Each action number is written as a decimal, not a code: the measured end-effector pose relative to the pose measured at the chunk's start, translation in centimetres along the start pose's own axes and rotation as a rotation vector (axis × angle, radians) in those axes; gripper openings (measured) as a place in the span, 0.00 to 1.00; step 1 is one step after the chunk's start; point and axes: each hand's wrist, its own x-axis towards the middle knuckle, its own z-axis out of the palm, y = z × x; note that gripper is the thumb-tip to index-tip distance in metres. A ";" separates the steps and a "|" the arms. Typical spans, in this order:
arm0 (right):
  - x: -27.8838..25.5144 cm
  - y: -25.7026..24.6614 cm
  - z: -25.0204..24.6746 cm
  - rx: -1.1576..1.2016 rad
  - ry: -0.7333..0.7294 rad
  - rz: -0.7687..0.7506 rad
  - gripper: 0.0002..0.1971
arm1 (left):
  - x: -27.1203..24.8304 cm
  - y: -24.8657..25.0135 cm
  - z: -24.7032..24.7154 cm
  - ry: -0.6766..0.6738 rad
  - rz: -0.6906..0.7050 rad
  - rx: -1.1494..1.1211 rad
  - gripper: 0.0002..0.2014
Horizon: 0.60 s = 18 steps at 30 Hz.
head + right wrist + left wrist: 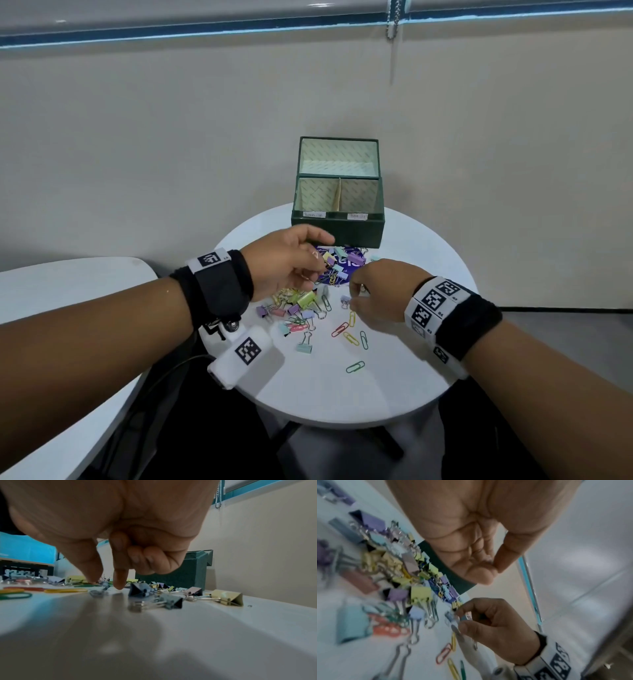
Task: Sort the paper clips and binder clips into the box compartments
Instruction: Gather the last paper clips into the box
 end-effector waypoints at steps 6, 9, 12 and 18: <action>-0.3 -0.1 -0.5 -0.028 -0.003 -0.008 0.13 | -0.5 -0.3 1.6 -0.177 -0.125 0.627 0.05; -0.2 -0.2 -0.3 -0.051 -0.070 -0.001 0.22 | -0.8 -0.3 3.6 -0.236 -0.089 1.204 0.14; 0.0 -0.1 0.2 -0.009 -0.077 -0.021 0.17 | -1.0 -0.9 5.6 -0.147 -0.031 1.574 0.26; 0.2 0.2 0.5 -0.003 -0.047 -0.055 0.04 | -0.9 -1.1 7.0 -0.145 0.028 1.629 0.18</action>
